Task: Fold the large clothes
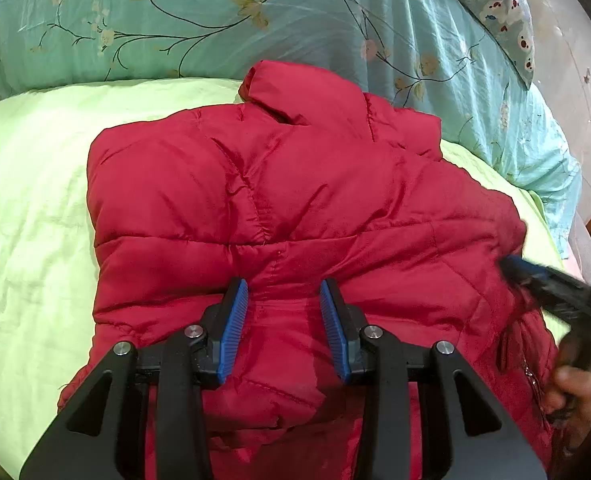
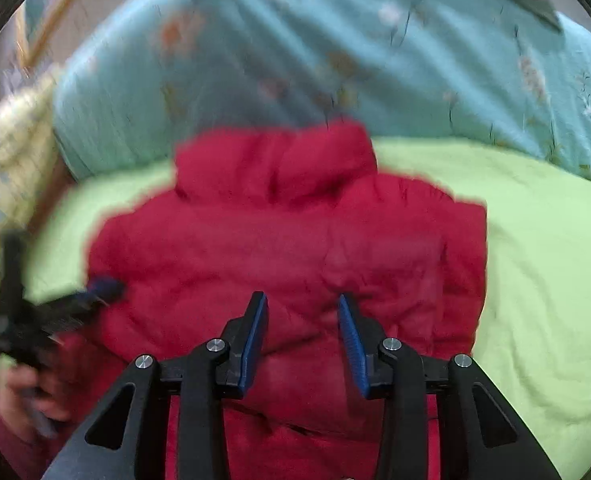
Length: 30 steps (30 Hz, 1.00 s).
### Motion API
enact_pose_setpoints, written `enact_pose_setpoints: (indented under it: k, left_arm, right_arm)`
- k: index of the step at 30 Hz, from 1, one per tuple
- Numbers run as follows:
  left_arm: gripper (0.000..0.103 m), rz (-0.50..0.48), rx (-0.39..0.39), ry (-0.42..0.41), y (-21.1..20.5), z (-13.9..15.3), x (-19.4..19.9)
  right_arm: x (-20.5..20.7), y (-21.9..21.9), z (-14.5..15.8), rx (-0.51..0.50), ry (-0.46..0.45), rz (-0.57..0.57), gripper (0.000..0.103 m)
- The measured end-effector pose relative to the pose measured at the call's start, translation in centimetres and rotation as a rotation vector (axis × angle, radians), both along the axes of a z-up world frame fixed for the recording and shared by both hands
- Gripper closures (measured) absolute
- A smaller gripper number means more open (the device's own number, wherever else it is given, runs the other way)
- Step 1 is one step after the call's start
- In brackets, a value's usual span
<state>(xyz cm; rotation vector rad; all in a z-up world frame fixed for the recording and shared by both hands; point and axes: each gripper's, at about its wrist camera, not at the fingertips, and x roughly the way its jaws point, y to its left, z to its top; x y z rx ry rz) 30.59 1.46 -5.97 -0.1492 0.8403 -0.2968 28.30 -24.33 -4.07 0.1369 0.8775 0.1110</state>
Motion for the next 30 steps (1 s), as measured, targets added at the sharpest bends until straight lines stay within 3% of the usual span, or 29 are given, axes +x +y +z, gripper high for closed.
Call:
enact_pose_setpoints:
  k: [6,11,15,22,25,30]
  left_arm:
    - [0.067,-0.025,0.045,0.0,-0.3,0.6,-0.6]
    - [0.067,-0.016,0.036,-0.02,0.5,1.8,-1.8]
    - [0.067,-0.001,0.046,0.03,0.9,0.3,-1.0]
    - [0.067,0.008,0.064,0.02,0.6,-0.3,-0.7]
    - [0.067,0.002,0.052,0.023,0.7,-0.1,-0.9]
    - [0.067,0.003,0.022,0.016,1.8,0.4,-2.3]
  right_arm:
    - [0.7,-1.4,-3.3,0.014,0.026,-0.038,0.065]
    - [0.6,-1.6,-3.3,0.015,0.028,-0.041,0.065]
    - [0.6,-1.7,-3.1,0.033,0.033,-0.044,0.064]
    - [-1.5,-2.4,-0.9,0.062,-0.003,-0.065,0.064]
    - [-0.8,-2.6,-2.3,0.018,0.049,-0.066,0.065]
    - [-0.3,-3.0,-3.4,0.051,0.069,-0.078,0.065]
